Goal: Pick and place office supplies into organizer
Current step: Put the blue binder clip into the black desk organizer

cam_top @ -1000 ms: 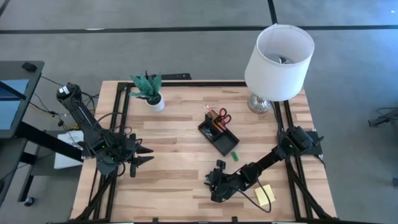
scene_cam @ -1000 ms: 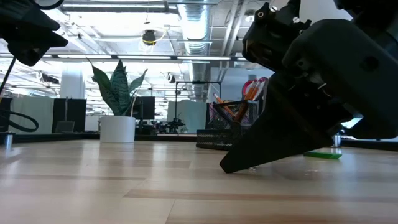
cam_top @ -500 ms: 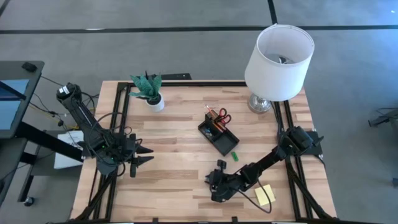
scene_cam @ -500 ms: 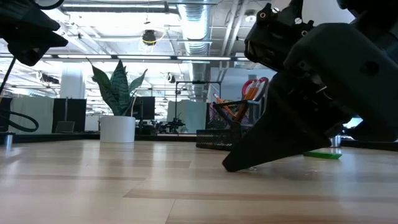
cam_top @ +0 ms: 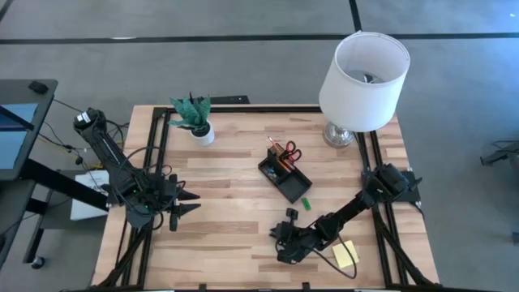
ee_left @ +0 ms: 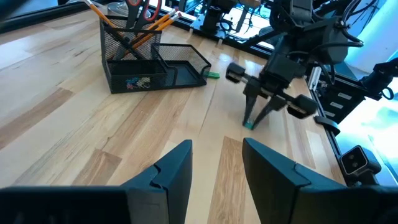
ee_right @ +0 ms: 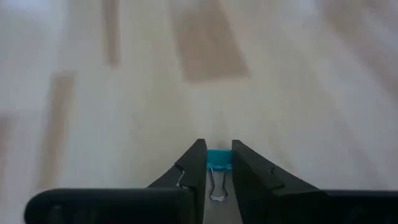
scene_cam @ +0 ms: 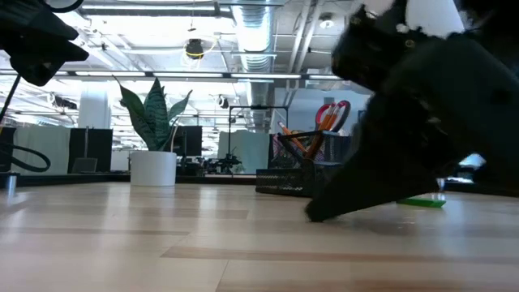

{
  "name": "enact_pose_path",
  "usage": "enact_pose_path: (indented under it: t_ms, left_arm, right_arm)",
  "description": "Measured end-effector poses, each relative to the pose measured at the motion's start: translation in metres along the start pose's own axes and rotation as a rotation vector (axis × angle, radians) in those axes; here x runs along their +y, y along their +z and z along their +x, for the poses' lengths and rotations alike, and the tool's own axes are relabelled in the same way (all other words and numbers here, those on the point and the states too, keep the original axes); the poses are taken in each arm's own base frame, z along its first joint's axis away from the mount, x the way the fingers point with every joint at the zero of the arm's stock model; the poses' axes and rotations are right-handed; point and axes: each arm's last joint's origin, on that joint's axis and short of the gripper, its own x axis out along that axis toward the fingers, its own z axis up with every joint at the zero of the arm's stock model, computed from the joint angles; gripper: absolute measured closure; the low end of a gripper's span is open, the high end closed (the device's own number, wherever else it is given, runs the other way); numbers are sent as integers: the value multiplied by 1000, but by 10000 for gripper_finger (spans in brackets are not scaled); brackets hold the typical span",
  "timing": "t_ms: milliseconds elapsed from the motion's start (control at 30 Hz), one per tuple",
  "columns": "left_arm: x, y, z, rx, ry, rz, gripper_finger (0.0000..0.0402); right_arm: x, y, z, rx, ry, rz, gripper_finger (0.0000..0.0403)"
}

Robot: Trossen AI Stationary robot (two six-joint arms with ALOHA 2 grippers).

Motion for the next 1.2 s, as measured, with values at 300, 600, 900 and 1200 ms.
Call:
enact_pose_path:
  t_ms: [300, 600, 900, 1200]
  left_arm:
    - [1, 0, 0, 3, 5, 8, 265]
    - [1, -1, 0, 6, 8, 20, 265]
    - [3, -2, 0, 15, 18, 41, 265]
    - [3, -2, 0, 16, 19, 42, 265]
  right_arm:
    - [-47, 53, -25, -122, -286, 18, 345]
    - [-112, 78, 2, -110, -461, 149, 344]
    - [-133, 77, 10, -72, -546, 160, 344]
    - [-140, 77, 13, -8, -493, 143, 335]
